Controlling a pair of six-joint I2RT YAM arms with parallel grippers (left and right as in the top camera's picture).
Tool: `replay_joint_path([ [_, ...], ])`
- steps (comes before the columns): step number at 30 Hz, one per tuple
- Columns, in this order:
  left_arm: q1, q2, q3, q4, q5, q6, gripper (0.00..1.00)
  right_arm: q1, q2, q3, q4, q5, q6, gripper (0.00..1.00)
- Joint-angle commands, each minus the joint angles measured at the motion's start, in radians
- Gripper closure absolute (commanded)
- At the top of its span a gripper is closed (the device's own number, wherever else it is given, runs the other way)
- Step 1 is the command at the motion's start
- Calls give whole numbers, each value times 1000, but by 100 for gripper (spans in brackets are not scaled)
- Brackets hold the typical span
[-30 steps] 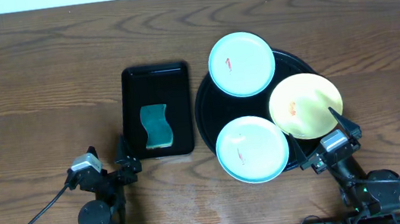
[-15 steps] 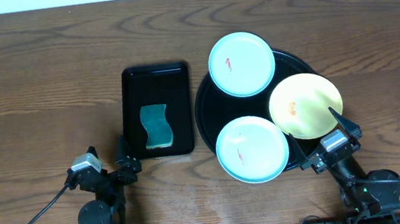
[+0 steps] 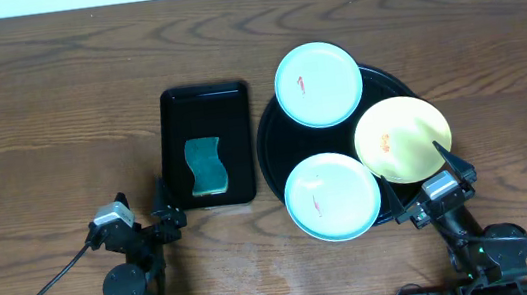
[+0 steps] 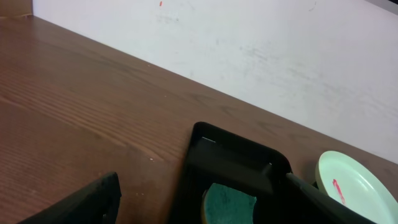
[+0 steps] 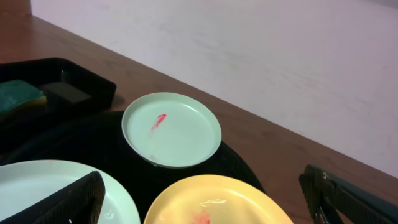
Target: Clean dirty plates on tray and stack at the side
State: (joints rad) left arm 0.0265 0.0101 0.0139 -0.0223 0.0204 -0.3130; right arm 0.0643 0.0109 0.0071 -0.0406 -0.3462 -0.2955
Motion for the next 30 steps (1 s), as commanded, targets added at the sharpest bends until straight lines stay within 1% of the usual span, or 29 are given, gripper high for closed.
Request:
replay_joint_path([
  [1, 7, -4, -10, -48, -13, 13, 18, 10, -4, -2, -4, 2, 10, 1],
  [11, 7, -4, -10, -48, -13, 13, 18, 10, -4, -2, 5, -4, 11, 1],
  [17, 7, -4, -10, -45, 2, -16, 18, 10, -4, -2, -3, -10, 10, 1],
  [20, 7, -4, -10, -44, 63, -75, 18, 10, -4, -2, 19, -84, 11, 1],
  [22, 7, -3, -10, -26, 119, -147, 17, 10, -4, -2, 16, -165, 12, 1],
  [24, 7, -3, -8, -6, 172, -199, 18, 10, -4, -2, -4, -206, 64, 1],
  [26, 7, -3, 7, 13, 235, -200, 18, 10, -4, 1, 6, -205, 172, 1],
  [28, 7, -3, 50, 11, 241, -173, 17, 10, -4, 17, 24, -205, 227, 1],
  [30, 7, 8, 111, 10, 241, -109, 17, 10, 2, 56, 42, -201, 253, 1],
])
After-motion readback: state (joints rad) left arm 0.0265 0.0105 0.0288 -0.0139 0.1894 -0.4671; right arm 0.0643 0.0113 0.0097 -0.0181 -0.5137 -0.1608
